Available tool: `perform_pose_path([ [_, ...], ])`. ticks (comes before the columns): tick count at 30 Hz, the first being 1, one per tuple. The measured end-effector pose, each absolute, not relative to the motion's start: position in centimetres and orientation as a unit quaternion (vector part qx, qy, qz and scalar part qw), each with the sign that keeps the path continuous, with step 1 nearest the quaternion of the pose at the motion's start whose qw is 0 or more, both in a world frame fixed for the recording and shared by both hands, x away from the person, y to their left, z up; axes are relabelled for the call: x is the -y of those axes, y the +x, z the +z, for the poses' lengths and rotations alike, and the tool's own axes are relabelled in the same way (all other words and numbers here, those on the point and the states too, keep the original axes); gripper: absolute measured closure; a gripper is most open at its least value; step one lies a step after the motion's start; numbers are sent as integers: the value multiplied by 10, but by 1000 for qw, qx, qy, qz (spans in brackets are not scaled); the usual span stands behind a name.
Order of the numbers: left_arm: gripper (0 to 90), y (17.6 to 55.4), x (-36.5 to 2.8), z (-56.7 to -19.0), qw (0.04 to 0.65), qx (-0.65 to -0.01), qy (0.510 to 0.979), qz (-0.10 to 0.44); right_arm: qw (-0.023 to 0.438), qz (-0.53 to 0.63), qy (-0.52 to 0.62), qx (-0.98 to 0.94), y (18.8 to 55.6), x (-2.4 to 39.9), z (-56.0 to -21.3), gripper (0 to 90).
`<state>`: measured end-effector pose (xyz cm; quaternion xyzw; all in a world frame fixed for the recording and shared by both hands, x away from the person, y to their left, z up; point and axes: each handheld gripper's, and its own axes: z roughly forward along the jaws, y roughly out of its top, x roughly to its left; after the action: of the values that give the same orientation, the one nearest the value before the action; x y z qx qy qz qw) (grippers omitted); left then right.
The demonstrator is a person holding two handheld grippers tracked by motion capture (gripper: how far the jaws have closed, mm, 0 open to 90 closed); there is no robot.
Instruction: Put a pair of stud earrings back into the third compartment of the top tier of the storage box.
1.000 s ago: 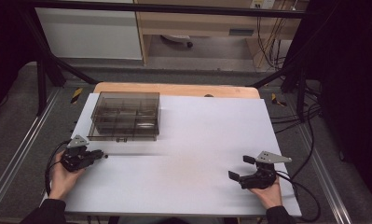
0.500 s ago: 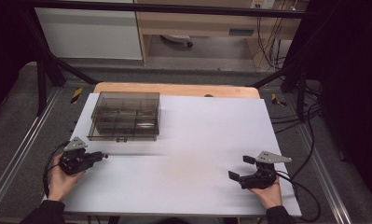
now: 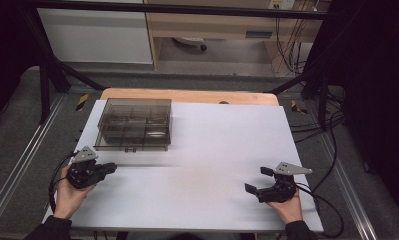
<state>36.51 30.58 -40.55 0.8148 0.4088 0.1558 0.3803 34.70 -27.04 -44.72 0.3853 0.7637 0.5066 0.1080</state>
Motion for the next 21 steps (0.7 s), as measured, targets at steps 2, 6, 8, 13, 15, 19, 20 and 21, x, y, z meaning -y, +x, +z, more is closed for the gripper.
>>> perform_pose_path([
  [2, 825, 364, -301, -402, 381, -406, 816, 155, 108, 506, 385, -764, 347, 270, -447, 12],
  [6, 825, 362, -293, -395, 388, -403, 816, 148, 109, 507, 385, -764, 347, 271, -447, 12],
  [8, 825, 362, -289, -392, 388, -401, 817, 145, 110, 507, 385, -764, 347, 271, -447, 12],
  [13, 826, 363, -279, -388, 385, -395, 822, 144, 110, 506, 384, -764, 347, 271, -447, 12],
  [15, 826, 364, -275, -385, 386, -393, 823, 142, 109, 507, 385, -764, 347, 271, -447, 13],
  [19, 826, 367, -268, -377, 390, -387, 823, 144, 109, 506, 384, -764, 347, 270, -447, 13],
  [20, 826, 368, -266, -374, 391, -385, 823, 145, 109, 506, 385, -764, 347, 270, -447, 13],
  [21, 826, 369, -264, -372, 392, -384, 823, 146, 109, 506, 385, -764, 347, 270, -447, 13],
])
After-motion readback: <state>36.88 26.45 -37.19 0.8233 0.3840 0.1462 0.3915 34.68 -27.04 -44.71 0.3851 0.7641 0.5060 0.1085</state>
